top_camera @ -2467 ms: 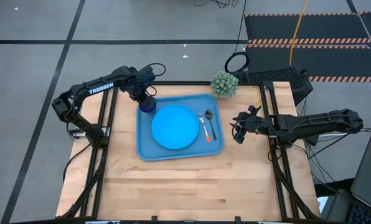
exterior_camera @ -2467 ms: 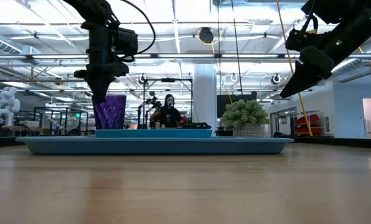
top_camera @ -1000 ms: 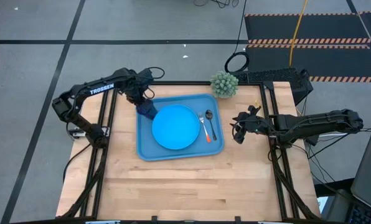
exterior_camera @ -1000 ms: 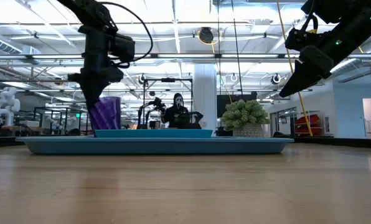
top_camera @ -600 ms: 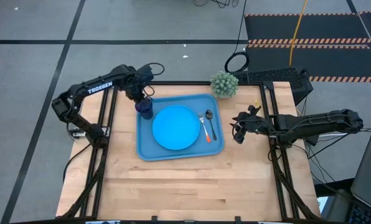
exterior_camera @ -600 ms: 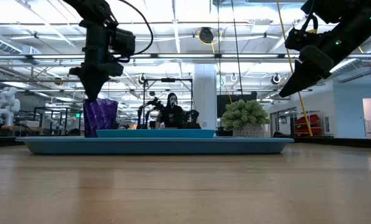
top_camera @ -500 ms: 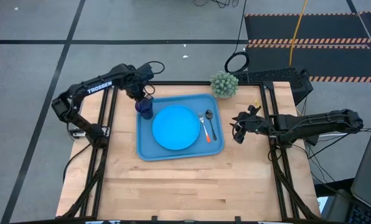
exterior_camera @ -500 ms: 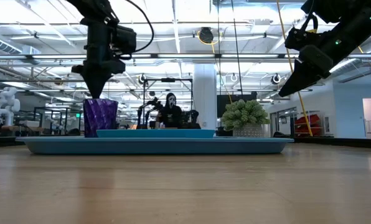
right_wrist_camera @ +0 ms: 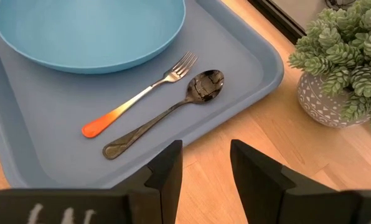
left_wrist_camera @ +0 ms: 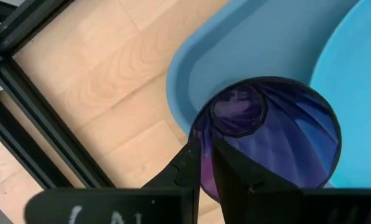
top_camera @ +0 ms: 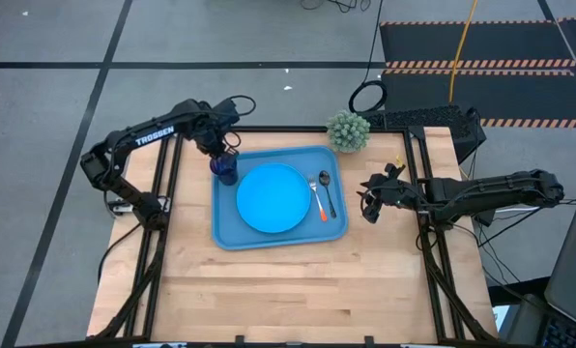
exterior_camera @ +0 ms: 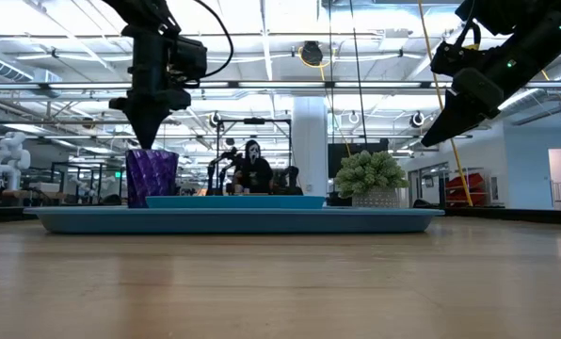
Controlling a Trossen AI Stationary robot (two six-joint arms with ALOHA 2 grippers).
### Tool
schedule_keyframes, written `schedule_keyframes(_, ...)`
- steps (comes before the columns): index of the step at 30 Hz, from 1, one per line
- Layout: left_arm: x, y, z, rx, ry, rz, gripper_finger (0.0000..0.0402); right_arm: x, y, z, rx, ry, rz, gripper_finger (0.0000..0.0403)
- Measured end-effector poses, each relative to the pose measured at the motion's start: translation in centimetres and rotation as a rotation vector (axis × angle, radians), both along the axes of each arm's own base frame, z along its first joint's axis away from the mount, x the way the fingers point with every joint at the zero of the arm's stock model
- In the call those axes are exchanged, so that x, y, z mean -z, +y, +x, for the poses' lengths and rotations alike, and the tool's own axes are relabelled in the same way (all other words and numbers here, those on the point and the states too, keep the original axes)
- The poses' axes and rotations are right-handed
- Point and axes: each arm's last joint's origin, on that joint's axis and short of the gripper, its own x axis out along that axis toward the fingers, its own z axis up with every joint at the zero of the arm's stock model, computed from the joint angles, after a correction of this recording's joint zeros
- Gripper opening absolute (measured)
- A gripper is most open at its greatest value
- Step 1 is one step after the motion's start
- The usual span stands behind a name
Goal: Pick and place plate/cup/fork/spoon on tray
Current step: Move the blue tray to the center of the table
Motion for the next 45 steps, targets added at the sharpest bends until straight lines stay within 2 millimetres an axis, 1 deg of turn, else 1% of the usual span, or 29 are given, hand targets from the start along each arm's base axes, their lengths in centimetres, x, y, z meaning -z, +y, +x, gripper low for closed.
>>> schedule_keyframes(6,0.2,-0.2,0.1,0.029,0.004,-0.001,0.0042,0.0,0.0,0.0,0.0,0.0,0.0,0.013)
schedule_keyframes(8,-0.1,-0.2,0.3,0.041,-0.006,0.006,0.0042,0.0,0.0,0.0,0.0,0.0,0.0,0.013)
schedule_keyframes(12,-1.7,-0.5,0.5,0.071,-0.062,0.034,0.0042,0.0,0.0,0.0,0.0,0.0,0.0,0.013)
schedule_keyframes(15,-3.3,-1.3,0.5,0.084,-0.113,0.07,0.0042,0.0,0.0,0.0,-0.001,-0.002,0.007,0.013)
schedule_keyframes(18,-5.3,-3.0,0.5,0.14,-0.193,0.107,0.0042,0.5,0.3,0.0,-0.075,0.005,0.073,0.013)
schedule_keyframes(20,-6.4,-4.5,0.7,0.19,-0.258,0.148,0.0042,1.0,0.5,0.0,-0.137,0.009,0.103,0.013)
schedule_keyframes(24,-8.5,-8.4,1.3,0.328,-0.432,0.246,0.0042,1.6,0.6,0.2,-0.205,-0.019,0.082,0.013)
schedule_keyframes(27,-8.9,-11.6,2.2,0.449,-0.556,0.348,0.0042,1.3,0.5,0.5,-0.197,-0.063,0.041,0.013)
schedule_keyframes(31,-8.0,-15.2,3.3,0.606,-0.69,0.423,0.0042,0.8,0.3,0.8,-0.158,-0.123,0.006,0.013)
schedule_keyframes(35,-5.4,-17.6,3.6,0.707,-0.679,0.385,0.0042,0.5,0.4,1.0,-0.171,-0.164,0.026,0.013)
schedule_keyframes(40,-1.2,-19.5,3.2,0.691,-0.585,0.297,0.0042,0.2,0.7,1.5,-0.246,-0.235,0.083,0.013)
schedule_keyframes(43,0.8,-20.2,2.6,0.708,-0.516,0.327,0.0042,0.0,0.9,2.0,-0.326,-0.348,0.107,0.013)
schedule_keyframes(45,1.8,-20.1,2.2,0.704,-0.473,0.348,0.0042,-0.2,0.9,2.4,-0.368,-0.448,0.091,0.013)
